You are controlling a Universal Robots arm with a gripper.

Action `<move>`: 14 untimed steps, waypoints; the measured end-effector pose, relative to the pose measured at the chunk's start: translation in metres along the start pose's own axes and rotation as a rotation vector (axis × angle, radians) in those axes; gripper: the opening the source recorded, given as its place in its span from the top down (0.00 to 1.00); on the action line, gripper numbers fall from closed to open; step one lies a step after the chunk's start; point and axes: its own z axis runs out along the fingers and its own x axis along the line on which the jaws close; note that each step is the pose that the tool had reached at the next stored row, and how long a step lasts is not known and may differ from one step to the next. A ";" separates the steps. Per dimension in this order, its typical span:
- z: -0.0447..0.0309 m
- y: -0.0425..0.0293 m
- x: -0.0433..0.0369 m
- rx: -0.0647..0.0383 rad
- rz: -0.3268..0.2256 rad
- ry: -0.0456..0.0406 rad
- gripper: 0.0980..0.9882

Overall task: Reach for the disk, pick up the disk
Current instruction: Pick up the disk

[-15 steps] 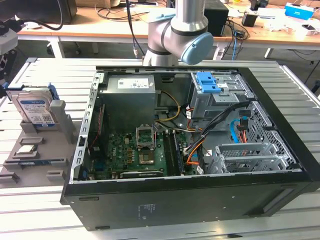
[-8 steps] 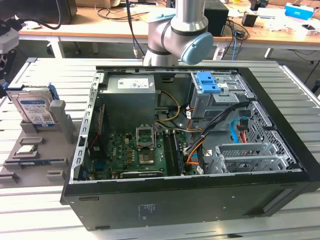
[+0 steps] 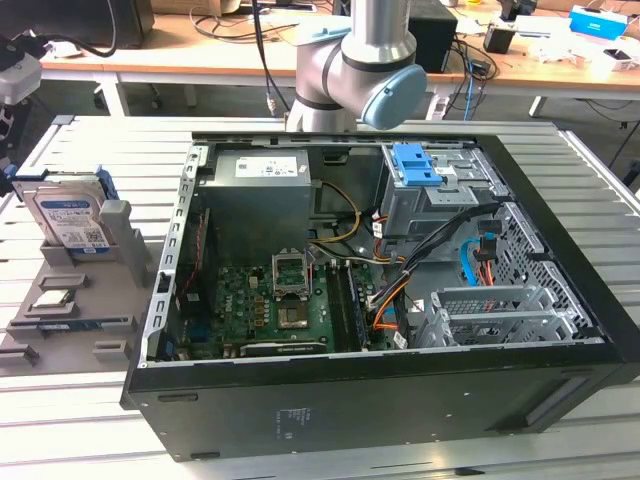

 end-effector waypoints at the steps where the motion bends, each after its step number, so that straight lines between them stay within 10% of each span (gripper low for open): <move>1: 0.0000 0.0000 0.0000 0.000 -0.038 0.0014 0.99; 14: 0.0000 0.0000 0.0000 0.000 -0.226 0.0087 0.99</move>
